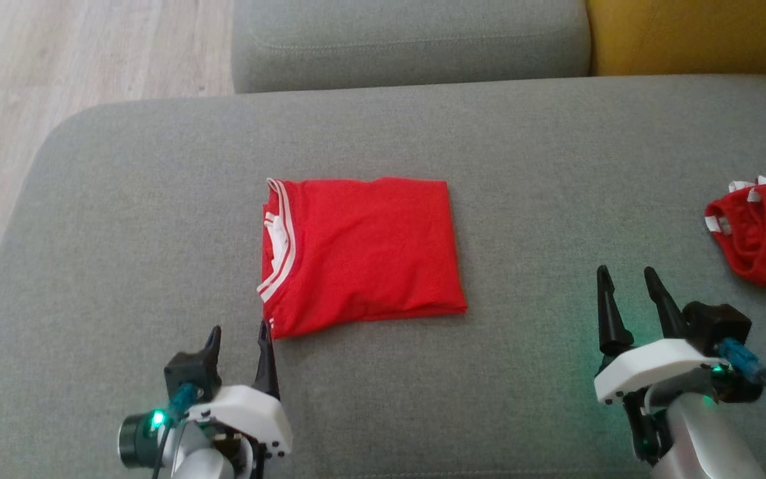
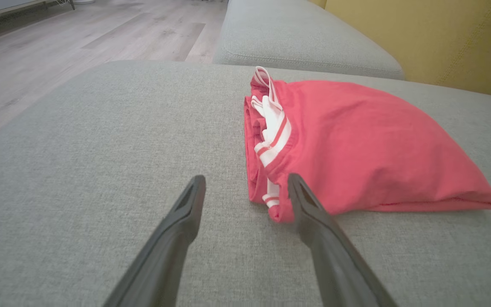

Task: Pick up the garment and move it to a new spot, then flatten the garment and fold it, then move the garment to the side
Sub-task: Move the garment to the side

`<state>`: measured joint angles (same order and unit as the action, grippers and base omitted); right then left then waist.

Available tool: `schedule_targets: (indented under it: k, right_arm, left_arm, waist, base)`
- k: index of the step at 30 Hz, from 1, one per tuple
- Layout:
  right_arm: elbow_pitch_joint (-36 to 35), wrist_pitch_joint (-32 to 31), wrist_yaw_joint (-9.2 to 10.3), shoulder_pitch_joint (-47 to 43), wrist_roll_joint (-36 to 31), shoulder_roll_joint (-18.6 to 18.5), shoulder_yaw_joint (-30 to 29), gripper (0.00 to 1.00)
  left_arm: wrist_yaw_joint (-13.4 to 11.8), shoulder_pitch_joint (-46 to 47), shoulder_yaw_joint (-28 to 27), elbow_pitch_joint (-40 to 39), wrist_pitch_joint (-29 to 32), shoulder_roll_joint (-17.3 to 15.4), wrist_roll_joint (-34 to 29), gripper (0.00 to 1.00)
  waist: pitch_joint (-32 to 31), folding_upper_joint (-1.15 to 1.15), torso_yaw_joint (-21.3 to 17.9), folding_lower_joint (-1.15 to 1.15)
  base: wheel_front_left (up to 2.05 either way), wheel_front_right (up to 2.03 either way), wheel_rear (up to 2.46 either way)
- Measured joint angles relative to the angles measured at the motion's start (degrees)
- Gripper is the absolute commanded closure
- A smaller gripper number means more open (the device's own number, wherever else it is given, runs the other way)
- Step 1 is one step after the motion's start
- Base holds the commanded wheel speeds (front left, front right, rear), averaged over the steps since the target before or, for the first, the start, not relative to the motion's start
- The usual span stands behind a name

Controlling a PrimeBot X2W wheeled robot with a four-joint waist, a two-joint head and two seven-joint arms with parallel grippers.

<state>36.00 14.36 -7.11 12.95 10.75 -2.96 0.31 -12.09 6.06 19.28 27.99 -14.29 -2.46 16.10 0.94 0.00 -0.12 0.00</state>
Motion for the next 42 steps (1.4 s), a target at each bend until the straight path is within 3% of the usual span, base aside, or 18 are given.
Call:
schedule_targets:
  k: [15, 23, 34, 35, 36, 37, 42]
  right_arm:
    - [0.4, 0.0, 0.00, -0.3, -0.8, 0.0, 2.2, 0.00]
    - [3.2, -0.1, 0.00, 9.1, -1.7, 0.0, 5.2, 0.00]
    - [11.3, -3.4, 0.00, 16.2, 0.4, -0.3, 8.6, 0.00]
    - [11.5, -3.4, 0.00, 16.8, 0.7, -0.4, 8.8, 0.25]
    - [11.5, -3.4, 0.00, 16.8, 0.7, -0.4, 8.8, 0.78]
    - [11.8, -3.4, 0.00, 17.4, 1.5, -0.6, 9.2, 1.00]
    - [13.0, -1.9, 0.00, 18.3, 3.8, -0.6, 11.1, 1.00]
  left_arm:
    - [0.5, 0.8, 2.3, -1.7, 0.0, -0.1, 0.2, 0.00]
    - [-0.2, 6.5, 7.9, -3.2, 0.0, 0.0, 2.8, 0.00]
    - [-1.1, 7.6, 10.1, -4.1, 0.0, 0.0, 4.2, 0.00]
    - [-1.4, 7.6, 10.1, -4.2, 0.0, 0.0, 4.2, 0.00]
    - [-1.4, 7.6, 10.1, -4.2, 0.0, 0.0, 4.2, 0.00]
    - [-1.6, 7.6, 10.0, -4.3, 0.0, 0.0, 4.2, 0.00]
    - [-1.6, 7.6, 9.3, -4.4, 0.0, 0.0, 4.1, 0.00]
  waist:
    - [3.4, 0.00, 2.4, 0.00]
    - [9.9, 0.00, 7.2, 0.01]
    - [15.0, 0.00, 14.1, 0.00]
    - [15.3, 0.00, 14.4, 0.00]
    - [15.3, 0.00, 14.4, 0.00]
    - [15.5, 0.00, 14.5, 0.01]
    - [15.1, 0.00, 12.6, 0.01]
  base:
    - [0.00, 0.00, 0.00]
    - [0.00, 0.00, 0.00]
    - [0.00, 0.00, 0.00]
    - [0.00, 0.00, 0.00]
    - [0.00, 0.00, 0.00]
    - [0.00, 0.00, 0.00]
    - [0.00, 0.00, 0.00]
